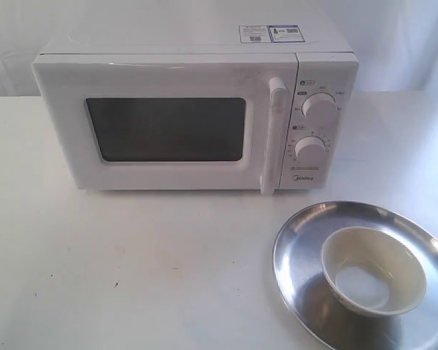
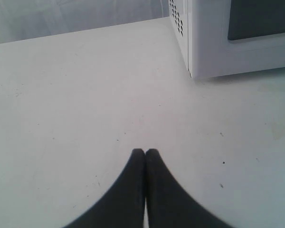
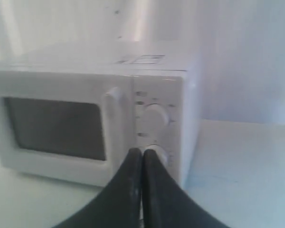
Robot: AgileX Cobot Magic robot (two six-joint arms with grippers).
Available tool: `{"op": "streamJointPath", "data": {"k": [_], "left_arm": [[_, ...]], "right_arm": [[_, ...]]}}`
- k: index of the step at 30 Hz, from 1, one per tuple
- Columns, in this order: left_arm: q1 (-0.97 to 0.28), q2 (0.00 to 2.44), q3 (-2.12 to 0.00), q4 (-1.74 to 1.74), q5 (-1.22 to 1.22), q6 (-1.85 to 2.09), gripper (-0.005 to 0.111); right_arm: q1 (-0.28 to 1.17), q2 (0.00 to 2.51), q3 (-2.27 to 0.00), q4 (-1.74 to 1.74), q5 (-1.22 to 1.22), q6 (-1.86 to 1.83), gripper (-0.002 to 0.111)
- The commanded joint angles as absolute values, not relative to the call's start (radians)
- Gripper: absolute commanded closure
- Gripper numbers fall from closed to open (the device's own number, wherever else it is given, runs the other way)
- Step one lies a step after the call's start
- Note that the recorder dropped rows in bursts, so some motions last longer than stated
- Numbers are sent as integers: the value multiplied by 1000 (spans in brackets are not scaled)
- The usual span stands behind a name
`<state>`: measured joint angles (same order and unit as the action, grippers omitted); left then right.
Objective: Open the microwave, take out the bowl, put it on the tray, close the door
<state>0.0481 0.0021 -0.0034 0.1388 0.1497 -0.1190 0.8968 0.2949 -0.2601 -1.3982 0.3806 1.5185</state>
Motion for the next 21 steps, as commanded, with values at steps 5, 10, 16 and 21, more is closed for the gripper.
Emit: {"op": "streamJointPath", "data": {"k": [5,10,16,21], "left_arm": [[47,0,0,135,148,-125,107],[47,0,0,135,148,-125,107],[47,0,0,135,148,-125,107],[47,0,0,135,147,-125,107]], "right_arm": [[452,121,-118,-1540,211,1557,108],[275,82,-84,-1540,142,1594,108],[223,0,-5,-1542,114,1603,108],[215,0,0,-1548,68,1601,108]]}}
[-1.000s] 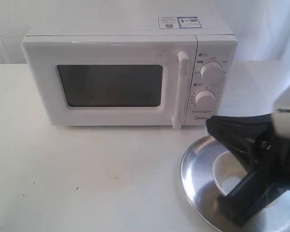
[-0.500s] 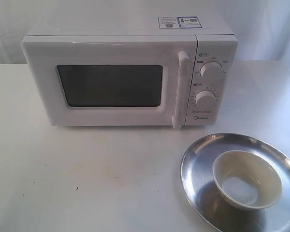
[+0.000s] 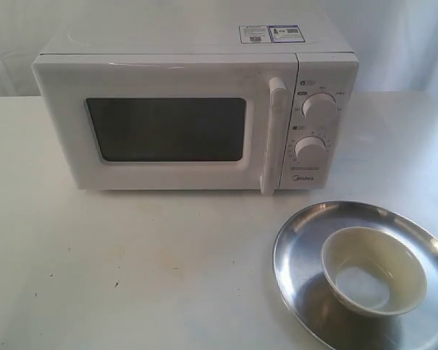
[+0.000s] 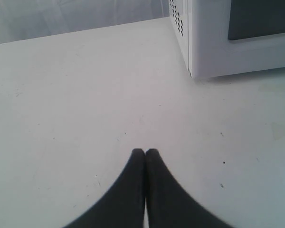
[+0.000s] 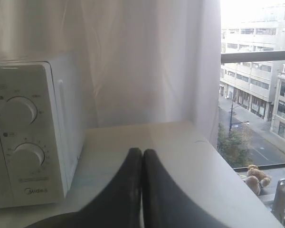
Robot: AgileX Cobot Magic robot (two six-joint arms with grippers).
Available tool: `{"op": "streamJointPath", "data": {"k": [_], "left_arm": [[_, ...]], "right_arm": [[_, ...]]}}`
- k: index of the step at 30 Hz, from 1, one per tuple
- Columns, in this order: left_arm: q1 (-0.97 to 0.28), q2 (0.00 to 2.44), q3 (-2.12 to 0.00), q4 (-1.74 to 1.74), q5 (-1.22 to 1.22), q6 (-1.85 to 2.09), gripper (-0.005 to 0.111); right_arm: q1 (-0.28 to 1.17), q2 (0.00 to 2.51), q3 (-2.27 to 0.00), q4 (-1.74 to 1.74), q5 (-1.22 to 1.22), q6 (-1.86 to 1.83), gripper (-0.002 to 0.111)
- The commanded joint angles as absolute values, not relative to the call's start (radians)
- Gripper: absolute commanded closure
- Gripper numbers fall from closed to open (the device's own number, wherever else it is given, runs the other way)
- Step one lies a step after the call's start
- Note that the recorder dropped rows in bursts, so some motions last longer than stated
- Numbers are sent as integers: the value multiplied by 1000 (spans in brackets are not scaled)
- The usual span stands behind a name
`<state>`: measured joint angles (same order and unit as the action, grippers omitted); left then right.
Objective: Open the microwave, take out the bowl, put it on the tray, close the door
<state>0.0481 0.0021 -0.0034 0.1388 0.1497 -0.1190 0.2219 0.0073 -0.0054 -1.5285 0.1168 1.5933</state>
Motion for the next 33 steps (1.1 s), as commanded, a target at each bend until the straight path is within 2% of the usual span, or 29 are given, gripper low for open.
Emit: {"op": "streamJointPath", "data": {"k": [1,8,14,16,18,19,22,27,33], "left_arm": [[47,0,0,135,149,-125,107],[47,0,0,135,149,-125,107],[47,0,0,135,149,-125,107],[47,0,0,135,149,-125,107],[47,0,0,135,149,-125,107],[47,0,0,135,149,-125,107],[47,0,0,135,149,-125,107],[47,0,0,135,149,-125,107],[47,0,0,135,149,-125,107]], "right_arm": [[215,0,0,-1548,50,1598,108],[215,0,0,-1548,-6,1594,108],[215,0,0,-1545,78,1594,108],[215,0,0,-1396,83,1422,108],[215,0,0,-1007,114,1033,108],[215,0,0,-723,146,727,108],[215,0,0,-377,154,322,108],[185,0,0,-140,107,132,108],[85,0,0,-97,108,134,108]]}}
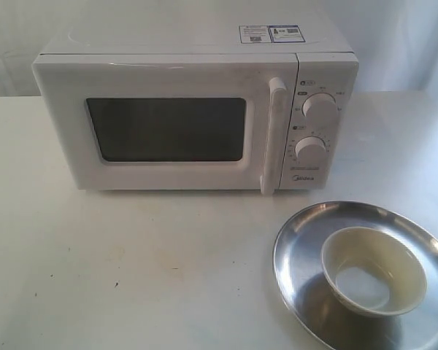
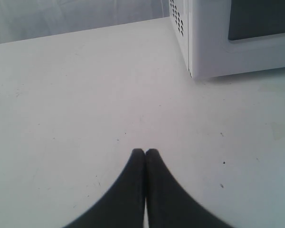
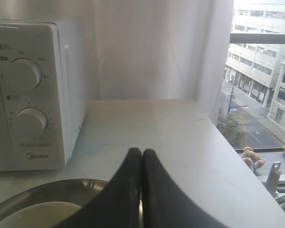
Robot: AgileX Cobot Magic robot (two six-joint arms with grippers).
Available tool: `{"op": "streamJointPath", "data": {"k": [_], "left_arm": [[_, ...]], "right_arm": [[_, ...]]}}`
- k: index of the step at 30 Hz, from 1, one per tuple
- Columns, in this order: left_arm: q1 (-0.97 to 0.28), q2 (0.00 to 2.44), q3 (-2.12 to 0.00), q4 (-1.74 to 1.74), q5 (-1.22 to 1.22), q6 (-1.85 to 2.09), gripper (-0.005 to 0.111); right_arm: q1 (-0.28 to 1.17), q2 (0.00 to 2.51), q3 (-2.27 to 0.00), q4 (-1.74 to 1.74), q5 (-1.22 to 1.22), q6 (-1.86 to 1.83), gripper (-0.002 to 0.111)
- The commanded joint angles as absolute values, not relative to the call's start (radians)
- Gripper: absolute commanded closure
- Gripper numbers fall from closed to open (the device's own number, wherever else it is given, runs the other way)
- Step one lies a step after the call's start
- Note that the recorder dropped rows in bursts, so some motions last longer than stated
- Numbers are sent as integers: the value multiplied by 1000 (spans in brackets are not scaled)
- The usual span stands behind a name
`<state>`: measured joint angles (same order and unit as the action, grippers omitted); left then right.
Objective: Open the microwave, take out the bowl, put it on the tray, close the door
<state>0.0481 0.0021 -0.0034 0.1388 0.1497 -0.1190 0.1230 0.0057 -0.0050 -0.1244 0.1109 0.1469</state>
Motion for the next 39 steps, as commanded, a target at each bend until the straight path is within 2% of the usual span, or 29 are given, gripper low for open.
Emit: {"op": "streamJointPath", "data": {"k": [1,37,39], "left_arm": [[47,0,0,135,149,-125,107],[47,0,0,135,149,-125,107],[47,0,0,135,149,-125,107]], "right_arm": [[78,0,0,-89,108,134,108],[69,0,0,-20,155,-20,108],[103,0,0,-20,151,-23,108]]}}
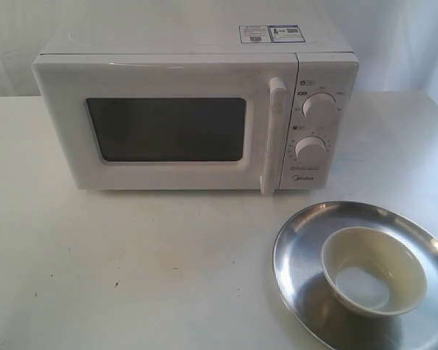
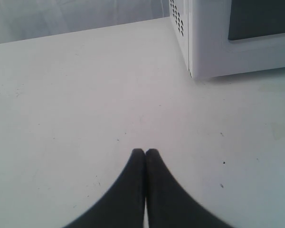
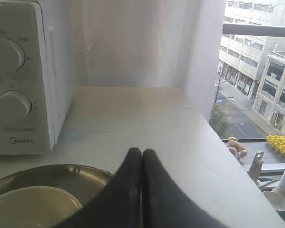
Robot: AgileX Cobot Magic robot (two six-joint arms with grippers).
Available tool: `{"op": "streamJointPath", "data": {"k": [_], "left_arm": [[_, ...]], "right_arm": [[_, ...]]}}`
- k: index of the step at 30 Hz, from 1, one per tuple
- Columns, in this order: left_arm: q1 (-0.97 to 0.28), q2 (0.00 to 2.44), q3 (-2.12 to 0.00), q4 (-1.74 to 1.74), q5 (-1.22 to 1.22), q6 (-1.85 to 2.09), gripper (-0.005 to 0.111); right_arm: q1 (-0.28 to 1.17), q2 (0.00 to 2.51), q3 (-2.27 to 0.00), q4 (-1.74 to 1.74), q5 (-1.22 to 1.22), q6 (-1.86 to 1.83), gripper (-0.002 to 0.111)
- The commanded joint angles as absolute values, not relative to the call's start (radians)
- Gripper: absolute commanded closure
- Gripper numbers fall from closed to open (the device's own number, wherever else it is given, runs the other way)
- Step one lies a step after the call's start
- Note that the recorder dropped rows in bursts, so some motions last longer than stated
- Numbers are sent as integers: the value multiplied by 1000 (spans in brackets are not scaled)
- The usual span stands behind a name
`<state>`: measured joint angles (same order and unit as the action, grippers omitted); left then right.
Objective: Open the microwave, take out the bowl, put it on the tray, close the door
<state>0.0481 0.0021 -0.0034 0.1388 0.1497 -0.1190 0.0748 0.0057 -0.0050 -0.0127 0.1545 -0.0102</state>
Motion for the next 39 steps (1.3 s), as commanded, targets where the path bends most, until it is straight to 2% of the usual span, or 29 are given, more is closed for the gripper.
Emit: {"op": "streamJointPath", "data": {"k": [1,5,39], "left_arm": [[47,0,0,135,149,-125,107],[47,0,0,135,149,-125,107],[47,0,0,135,149,-125,107]], "right_arm": [[123,0,0,-20,149,-23,108],[162,0,0,-20,149,-23,108],[162,0,0,-18,155,-23,108]]}}
